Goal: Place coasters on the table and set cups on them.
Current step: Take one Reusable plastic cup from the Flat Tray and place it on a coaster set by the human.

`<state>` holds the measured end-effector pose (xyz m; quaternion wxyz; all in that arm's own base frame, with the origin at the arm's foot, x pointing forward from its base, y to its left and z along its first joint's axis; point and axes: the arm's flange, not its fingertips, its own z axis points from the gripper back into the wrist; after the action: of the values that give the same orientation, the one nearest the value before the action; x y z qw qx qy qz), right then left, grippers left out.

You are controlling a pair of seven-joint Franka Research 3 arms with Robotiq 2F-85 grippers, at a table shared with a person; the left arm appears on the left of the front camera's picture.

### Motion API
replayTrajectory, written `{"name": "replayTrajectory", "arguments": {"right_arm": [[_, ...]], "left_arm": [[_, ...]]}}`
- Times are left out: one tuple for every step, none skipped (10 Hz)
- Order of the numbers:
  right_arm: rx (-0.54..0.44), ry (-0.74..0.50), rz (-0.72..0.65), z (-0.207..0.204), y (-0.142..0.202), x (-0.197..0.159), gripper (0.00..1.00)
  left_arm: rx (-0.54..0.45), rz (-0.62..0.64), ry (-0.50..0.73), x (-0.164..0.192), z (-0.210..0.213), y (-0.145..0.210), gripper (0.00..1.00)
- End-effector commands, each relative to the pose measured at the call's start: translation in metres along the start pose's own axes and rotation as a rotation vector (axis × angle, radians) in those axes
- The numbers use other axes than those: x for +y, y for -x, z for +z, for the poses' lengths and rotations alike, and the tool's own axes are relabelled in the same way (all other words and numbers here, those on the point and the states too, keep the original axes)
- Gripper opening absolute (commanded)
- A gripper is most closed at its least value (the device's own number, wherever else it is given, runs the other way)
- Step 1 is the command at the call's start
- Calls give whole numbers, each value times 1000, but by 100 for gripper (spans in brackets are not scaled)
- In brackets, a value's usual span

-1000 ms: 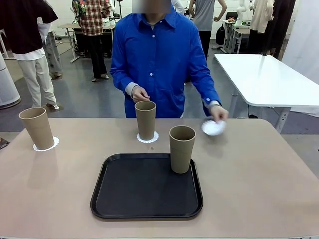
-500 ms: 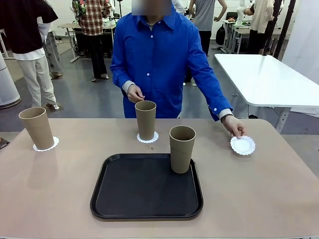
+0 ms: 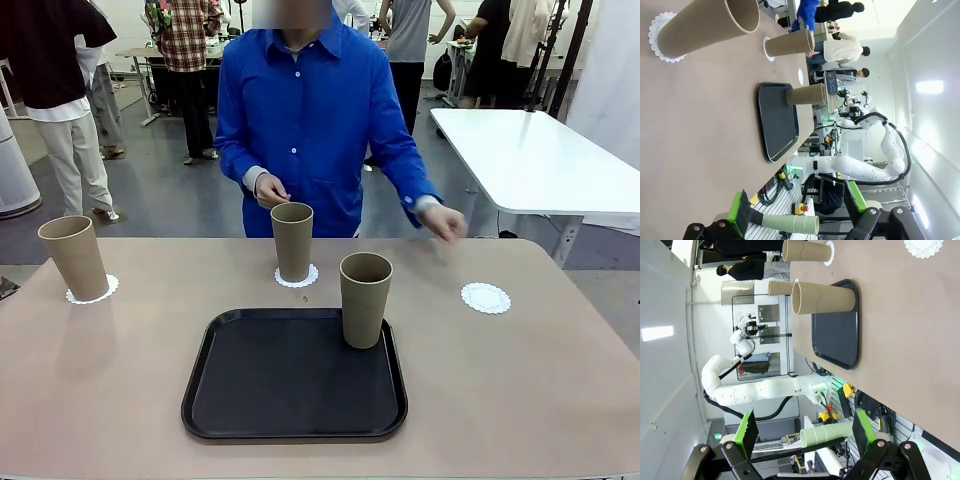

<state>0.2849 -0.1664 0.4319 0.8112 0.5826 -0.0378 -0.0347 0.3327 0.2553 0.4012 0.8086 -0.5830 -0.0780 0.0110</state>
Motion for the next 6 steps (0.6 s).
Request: {"name": "replayTrajectory", "arguments": {"right_arm": [[0, -11, 7, 0, 1, 1, 100], [0, -11, 7, 0, 1, 1, 100], [0, -11, 7, 0, 1, 1, 100], [0, -11, 7, 0, 1, 1, 100], [0, -11, 7, 0, 1, 1, 100], [0, -11, 7, 0, 1, 1, 100]], "left_arm": [[-11, 4, 9, -1, 1, 1, 100], [-11, 4, 9, -1, 1, 1, 100], [-11, 4, 9, -1, 1, 1, 100], [-11, 4, 9, -1, 1, 1, 100], [-11, 4, 9, -1, 1, 1, 100], [-11, 4, 9, -1, 1, 1, 100]]}}
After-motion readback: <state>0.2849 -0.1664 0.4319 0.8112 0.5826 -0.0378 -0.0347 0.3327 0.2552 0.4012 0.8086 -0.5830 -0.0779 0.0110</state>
